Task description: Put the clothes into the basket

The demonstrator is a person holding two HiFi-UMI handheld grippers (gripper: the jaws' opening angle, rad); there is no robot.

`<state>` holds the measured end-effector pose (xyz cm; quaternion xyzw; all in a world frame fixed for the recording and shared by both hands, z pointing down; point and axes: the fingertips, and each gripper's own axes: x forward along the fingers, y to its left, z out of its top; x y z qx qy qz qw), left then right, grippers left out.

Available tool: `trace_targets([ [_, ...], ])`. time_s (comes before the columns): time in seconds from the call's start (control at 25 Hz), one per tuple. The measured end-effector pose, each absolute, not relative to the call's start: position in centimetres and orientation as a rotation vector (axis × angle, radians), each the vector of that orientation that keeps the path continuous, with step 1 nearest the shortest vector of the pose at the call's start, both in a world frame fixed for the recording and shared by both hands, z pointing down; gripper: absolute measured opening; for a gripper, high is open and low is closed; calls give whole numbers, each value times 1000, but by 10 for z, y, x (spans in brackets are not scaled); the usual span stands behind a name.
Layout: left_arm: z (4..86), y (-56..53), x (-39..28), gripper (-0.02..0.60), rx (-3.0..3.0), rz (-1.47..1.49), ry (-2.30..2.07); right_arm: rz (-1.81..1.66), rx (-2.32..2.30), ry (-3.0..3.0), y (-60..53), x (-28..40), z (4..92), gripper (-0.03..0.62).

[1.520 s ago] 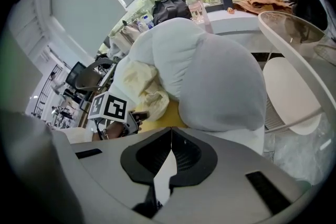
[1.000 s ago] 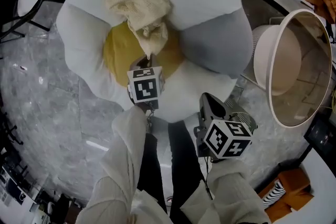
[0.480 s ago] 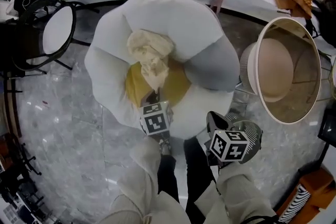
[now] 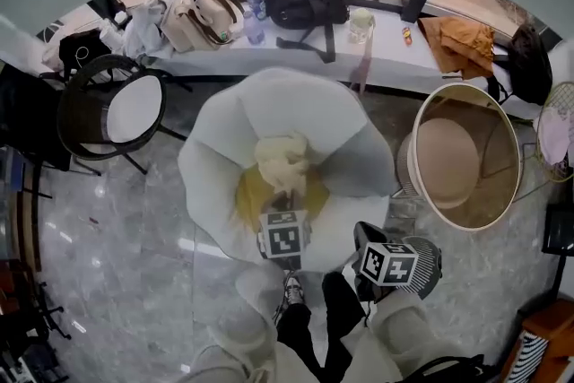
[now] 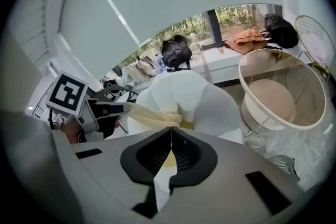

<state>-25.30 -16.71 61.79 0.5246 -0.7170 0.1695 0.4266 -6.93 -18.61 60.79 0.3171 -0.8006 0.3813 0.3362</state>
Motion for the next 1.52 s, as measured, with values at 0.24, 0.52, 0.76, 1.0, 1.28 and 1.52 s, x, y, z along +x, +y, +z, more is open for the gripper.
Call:
trace_targets([
  [0.24,553,-143,-256,15,1376,374,-1777,1021,898,-2092,-163,-70,567,25],
  [0.52,507,-111,-260,15,1387,257,-1737,1026,959,-2136,-146,-73,527,25],
  [0.76,466,-107,-249,15,1496,232,-1718,1007,1032,-2167,-128,-60,494,25],
  [1.0,433,-103,-225,15,1637,201,-1678,984,1109,-2190,-98,-46,466,25],
  [1.28,421,-92,-189,15,1762,254,-1612,942,1216,-2180,-80,-13,450,25],
  [1.52,401,-105,-164,15,1838,231,-1571,964,1302,-2145,-71,20,445,25],
])
